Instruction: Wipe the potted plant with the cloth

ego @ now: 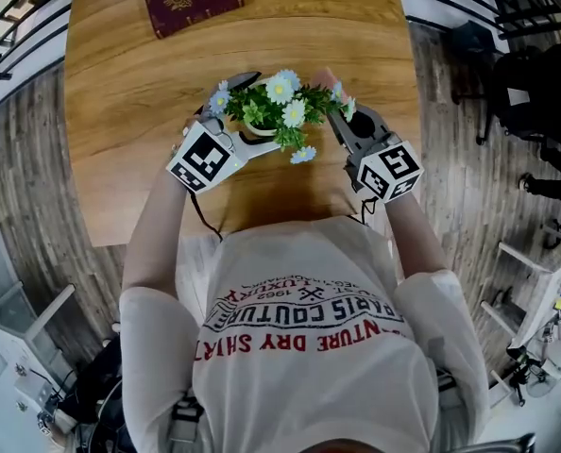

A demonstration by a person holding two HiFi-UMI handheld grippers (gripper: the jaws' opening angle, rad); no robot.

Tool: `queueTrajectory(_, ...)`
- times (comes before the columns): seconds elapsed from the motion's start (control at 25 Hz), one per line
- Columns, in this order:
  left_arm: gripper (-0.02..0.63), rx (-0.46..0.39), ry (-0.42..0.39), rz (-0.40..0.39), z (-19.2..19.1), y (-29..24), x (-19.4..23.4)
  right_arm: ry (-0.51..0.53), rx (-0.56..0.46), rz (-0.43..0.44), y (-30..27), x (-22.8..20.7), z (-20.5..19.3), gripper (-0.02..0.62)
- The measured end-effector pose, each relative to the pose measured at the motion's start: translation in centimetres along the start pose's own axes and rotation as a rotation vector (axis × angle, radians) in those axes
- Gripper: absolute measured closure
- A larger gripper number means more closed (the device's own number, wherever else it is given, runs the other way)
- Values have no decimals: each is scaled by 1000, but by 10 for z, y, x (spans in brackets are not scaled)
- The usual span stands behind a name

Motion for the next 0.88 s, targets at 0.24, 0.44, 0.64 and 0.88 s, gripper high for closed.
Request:
queueTrajectory(0.24,81,54,57,-15,-43,-15,0,93,117,-80,-5,-17,-17,558)
queueTrajectory(0.44,81,147,33,-47,-78,-33,-6,88,112,-107,-8,-30,-29,558)
queueTrajectory(0.64,81,174,26,-65,-94,-47,-11,60,88,-115,-9,-43,-37,558)
queueTrajectory(0.88,81,163,15,-65,-104,-53,-7,63,75,-107,-11,-50,-47,558)
Point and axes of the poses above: the fingertips, and each gripper's own axes: y backward along the fingers, x to its left, z out of its top, the point moved 8 cm from there along y, backward along the fingers, and after that the axes turned 15 degrees about y, right-handed, at the moved point
